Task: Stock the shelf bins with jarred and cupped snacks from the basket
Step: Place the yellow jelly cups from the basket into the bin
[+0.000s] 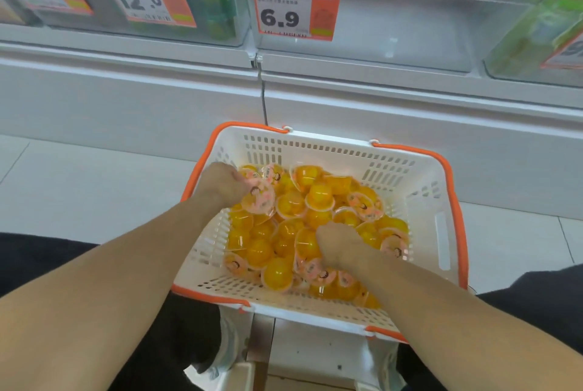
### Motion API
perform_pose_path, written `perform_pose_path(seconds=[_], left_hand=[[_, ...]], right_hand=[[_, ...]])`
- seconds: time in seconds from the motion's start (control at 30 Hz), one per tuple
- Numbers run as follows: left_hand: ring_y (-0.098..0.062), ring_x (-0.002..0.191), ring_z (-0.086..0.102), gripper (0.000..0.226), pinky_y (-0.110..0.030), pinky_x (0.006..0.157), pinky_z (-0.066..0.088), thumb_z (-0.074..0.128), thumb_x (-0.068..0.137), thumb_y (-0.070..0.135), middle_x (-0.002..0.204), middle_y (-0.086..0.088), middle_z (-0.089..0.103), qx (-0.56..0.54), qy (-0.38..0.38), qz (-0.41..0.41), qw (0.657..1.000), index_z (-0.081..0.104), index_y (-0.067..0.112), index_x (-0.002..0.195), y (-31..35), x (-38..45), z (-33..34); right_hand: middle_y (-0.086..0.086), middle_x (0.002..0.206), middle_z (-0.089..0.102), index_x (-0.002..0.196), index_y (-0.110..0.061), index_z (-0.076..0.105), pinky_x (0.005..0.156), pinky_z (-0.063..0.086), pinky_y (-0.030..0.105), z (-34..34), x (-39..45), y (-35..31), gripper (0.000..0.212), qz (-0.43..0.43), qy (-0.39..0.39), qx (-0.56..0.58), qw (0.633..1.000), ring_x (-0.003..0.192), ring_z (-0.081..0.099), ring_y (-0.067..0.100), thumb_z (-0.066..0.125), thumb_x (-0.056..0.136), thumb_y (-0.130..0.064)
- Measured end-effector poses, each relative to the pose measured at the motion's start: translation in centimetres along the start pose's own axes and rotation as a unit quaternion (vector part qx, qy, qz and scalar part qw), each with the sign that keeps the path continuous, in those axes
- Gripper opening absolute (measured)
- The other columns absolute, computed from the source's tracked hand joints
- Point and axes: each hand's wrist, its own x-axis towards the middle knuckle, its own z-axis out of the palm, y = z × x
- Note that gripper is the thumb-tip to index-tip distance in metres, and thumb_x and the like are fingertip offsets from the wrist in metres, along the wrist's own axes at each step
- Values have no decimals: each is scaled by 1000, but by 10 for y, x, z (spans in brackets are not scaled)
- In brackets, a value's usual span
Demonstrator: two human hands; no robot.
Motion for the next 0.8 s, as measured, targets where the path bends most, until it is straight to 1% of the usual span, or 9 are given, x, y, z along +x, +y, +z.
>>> perform_pose_path(seconds=[0.13, 0.23, 0.3, 0.37, 0.43, 0.53, 0.67, 0.73, 0.8], left_hand=[[-21, 76, 62, 14, -32, 69, 53, 74, 89, 18, 90, -8, 67, -57, 19, 33, 998, 68, 12, 77, 28, -1, -31], [-20, 89, 61, 16, -29, 78, 48, 76, 86, 21, 87, -1, 64, 142, 27, 165, 976, 66, 16, 76, 58, -6, -72], [-22, 89, 60, 13, -28, 76, 45, 74, 88, 21, 83, 2, 61, 239, 25, 229, 943, 66, 14, 80, 79, -14, -100], [-23, 85, 59, 13, -29, 72, 43, 73, 88, 22, 80, 5, 60, 261, 12, 262, 929, 64, 14, 82, 93, -22, -124], [-24, 87, 62, 16, -33, 76, 49, 73, 89, 21, 84, 4, 64, 206, -6, 287, 935, 62, 17, 79, 97, -28, -140], [-23, 96, 69, 14, -39, 87, 58, 65, 93, 12, 102, -5, 73, -37, -138, 260, 955, 56, 8, 83, 91, -37, -148], [-23, 76, 63, 14, -39, 74, 55, 50, 100, 4, 80, -9, 64, -230, -219, 190, 929, 51, 6, 86, 98, -47, -146], [-22, 72, 64, 20, -41, 72, 54, 41, 103, 2, 79, -11, 63, -307, -250, 153, 906, 51, 5, 87, 107, -52, -143], [-29, 72, 66, 20, -50, 75, 56, 39, 103, 4, 81, -17, 65, -332, -278, 135, 891, 55, 2, 92, 115, -58, -137]], right_hand=[[2, 80, 55, 67, -12, 42, 67, 50, 35, -20, -8, -1, 38, -28, -48, -12, 998, 83, 60, 27, 71, 89, -23], [0, 79, 54, 72, -7, 46, 67, 48, 34, -65, -11, -3, 39, -48, -82, -27, 995, 71, 54, 21, 71, 90, -30], [-1, 71, 50, 65, -10, 47, 67, 46, 33, -107, -21, -2, 42, -67, -51, -51, 995, 61, 48, 16, 68, 92, -34], [-1, 68, 45, 62, -18, 42, 61, 40, 27, -152, -38, 4, 44, -75, 12, -49, 996, 59, 44, 15, 64, 95, -35], [1, 75, 52, 70, -17, 51, 54, 36, 25, -194, -60, 14, 34, -74, 67, -14, 995, 67, 49, 18, 62, 96, -37], [3, 95, 65, 92, -13, 62, 63, 49, 28, -241, -88, 36, 23, -77, 99, 94, 988, 71, 65, 14, 63, 96, -36], [15, 103, 68, 86, -7, 53, 75, 62, 44, -271, -114, 59, 19, -114, 73, 281, 950, 86, 73, 23, 61, 98, -19], [17, 103, 68, 88, -7, 51, 83, 59, 53, -264, -117, 66, 16, -111, 61, 400, 908, 92, 73, 30, 56, 101, -15], [22, 105, 64, 92, -6, 53, 89, 55, 60, -250, -113, 68, 12, -100, 52, 539, 835, 97, 70, 42, 51, 102, -13]])
